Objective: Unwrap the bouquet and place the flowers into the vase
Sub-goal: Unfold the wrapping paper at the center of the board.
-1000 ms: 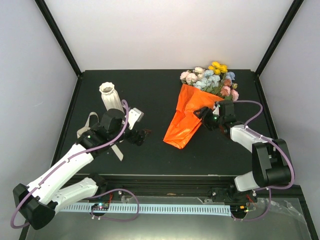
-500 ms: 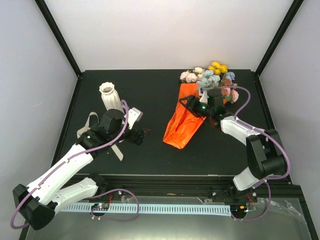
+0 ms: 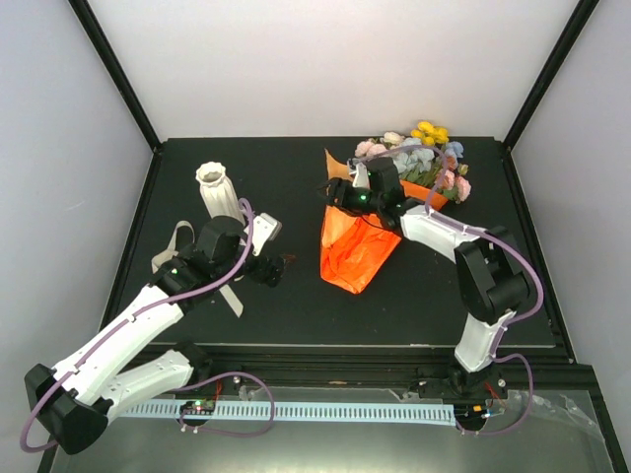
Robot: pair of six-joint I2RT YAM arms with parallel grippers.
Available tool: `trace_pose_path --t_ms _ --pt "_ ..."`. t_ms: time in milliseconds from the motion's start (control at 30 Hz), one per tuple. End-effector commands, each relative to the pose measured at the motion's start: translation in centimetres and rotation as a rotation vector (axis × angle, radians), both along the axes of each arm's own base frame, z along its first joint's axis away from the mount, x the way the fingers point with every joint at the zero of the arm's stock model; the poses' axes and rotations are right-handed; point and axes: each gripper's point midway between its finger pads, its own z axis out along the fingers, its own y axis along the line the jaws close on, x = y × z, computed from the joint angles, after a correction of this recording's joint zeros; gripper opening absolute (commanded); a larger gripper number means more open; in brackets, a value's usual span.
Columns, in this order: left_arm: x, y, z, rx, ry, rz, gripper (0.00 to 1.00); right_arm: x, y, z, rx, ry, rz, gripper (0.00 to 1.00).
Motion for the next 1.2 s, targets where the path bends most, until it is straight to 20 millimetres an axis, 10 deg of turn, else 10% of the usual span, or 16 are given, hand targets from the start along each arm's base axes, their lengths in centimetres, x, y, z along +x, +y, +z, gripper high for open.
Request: trace_pose_path --t_ms 0,433,867,1033,1167 --pt "-0.1 -0.4 0.7 -0.009 -0.029 -0.027 0.97 -0.7 -0.1 1.0 -0.075 -0.036 0.066 0.72" --pt "-1.7 -4.1 1.2 -0.147 0.063 -0.194 0.87 -4.4 -3.5 2.7 -0.176 -0.051 0.044 0.61" --pt "-1.4 -14.2 4.2 -0.256 0.068 -0.439 0.77 -4.8 -14.6 2.7 -0.367 -0.125 -0.191 0.36" --pt "-0.2 -18.2 0.1 -0.123 0.078 -0.527 0.63 -4.9 -19.4 0.3 -0.44 -0.072 -0.332 0.02" --pt "-0.4 -21.0 -2.4 -0.037 0.107 -0.59 0.56 -5.2 -21.9 -1.1 -0.433 -0.029 -0.399 0.01"
